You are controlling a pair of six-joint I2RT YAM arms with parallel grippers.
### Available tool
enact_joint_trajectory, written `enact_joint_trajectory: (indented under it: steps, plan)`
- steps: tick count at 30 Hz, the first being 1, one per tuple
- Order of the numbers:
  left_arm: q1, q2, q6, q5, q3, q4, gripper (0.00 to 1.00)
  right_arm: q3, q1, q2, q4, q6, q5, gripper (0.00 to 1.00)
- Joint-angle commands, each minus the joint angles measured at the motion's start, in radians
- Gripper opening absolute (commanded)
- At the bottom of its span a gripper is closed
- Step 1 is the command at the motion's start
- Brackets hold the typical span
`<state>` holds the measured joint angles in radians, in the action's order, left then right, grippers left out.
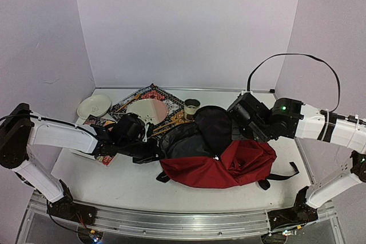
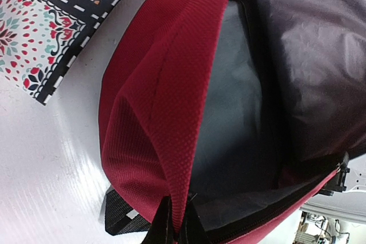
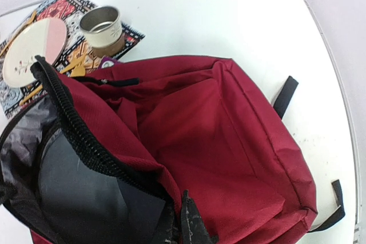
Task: Pack the student bag
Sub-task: Open the largest pocket of the bag, then pass from the left arm to the right, then place the student bag at the center of the board.
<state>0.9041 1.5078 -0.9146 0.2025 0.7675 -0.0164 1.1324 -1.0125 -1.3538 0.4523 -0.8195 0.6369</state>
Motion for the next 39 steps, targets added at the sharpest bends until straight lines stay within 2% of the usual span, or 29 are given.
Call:
enact_joint_trajectory:
  steps: [1, 9, 13, 18, 23, 29, 39]
  plan:
    - [0.031, 0.014, 0.019, 0.013, 0.092, 0.005, 0.00, 0.027, 0.044, 0.038, 0.047, 0.045, 0.117, 0.00]
    - [0.147, 0.096, 0.010, 0.067, 0.276, 0.115, 0.03, 0.106, 0.114, 0.059, 0.030, 0.173, 0.183, 0.00]
    - [0.180, 0.125, 0.037, 0.057, 0.311, 0.118, 0.14, 0.085, 0.152, 0.085, 0.022, 0.204, 0.205, 0.00]
    - [0.180, 0.076, 0.062, -0.048, 0.229, 0.109, 0.28, -0.039, 0.180, 0.126, 0.007, 0.172, 0.202, 0.00]
    - [0.160, 0.019, 0.092, -0.151, 0.170, 0.030, 0.40, -0.154, 0.188, 0.165, -0.003, 0.107, 0.195, 0.00]
    - [0.078, 0.004, 0.080, -0.145, 0.115, 0.025, 0.48, -0.231, 0.199, 0.173, -0.004, 0.051, 0.174, 0.00]
    - [0.005, 0.234, 0.121, -0.065, 0.276, 0.029, 0.49, -0.289, 0.199, 0.268, -0.059, 0.060, 0.067, 0.02]
